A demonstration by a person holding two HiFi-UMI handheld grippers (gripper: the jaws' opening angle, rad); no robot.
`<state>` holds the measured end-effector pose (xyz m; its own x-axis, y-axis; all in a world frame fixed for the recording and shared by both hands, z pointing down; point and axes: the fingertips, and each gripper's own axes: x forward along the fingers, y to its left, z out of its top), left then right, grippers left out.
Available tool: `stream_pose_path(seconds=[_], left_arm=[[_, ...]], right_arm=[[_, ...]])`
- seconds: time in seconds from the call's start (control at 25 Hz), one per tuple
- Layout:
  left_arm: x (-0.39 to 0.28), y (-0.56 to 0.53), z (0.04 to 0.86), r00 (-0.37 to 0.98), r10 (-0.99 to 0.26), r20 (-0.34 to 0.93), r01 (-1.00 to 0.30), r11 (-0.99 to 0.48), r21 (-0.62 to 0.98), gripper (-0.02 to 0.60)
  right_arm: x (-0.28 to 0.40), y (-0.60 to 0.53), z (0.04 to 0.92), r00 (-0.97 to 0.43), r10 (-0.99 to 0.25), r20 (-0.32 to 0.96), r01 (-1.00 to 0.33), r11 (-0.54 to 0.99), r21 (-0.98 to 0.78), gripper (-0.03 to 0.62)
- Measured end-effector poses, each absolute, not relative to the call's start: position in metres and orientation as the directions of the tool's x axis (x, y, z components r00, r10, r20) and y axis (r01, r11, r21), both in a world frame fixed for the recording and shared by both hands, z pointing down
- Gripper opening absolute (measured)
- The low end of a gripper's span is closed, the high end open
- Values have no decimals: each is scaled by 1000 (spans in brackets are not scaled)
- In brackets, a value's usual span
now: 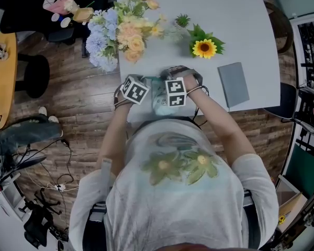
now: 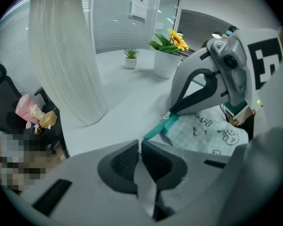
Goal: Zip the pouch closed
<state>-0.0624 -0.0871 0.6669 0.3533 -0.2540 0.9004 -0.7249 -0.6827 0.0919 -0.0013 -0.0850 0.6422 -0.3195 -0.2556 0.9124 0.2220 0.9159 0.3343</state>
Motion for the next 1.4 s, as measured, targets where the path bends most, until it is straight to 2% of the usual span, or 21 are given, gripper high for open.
stream_pose_path(seconds=[0.28, 0.44, 0.88, 1.16, 1.4], left_arm=[[-62, -87, 666, 354, -258, 899, -734, -673, 96, 28], [-62, -88, 667, 352, -255, 901, -733, -674, 95, 28], [-62, -87, 666, 351, -249, 903, -733, -673, 100, 28], [-63, -87, 666, 351, -249, 903, -733, -673, 100, 28], [-63, -87, 667, 339, -255, 906, -732, -677, 83, 28]], right_arm=[[-1, -88, 647, -332, -277, 902, 178, 920, 348, 18], [1, -91, 652, -326, -246, 913, 156, 938, 309, 20], [-7, -89, 655, -309, -210, 928, 319, 896, 309, 20], [-11, -87, 656, -302, -230, 925, 396, 852, 342, 20], [-8, -86, 657, -299, -210, 931, 382, 867, 319, 17]])
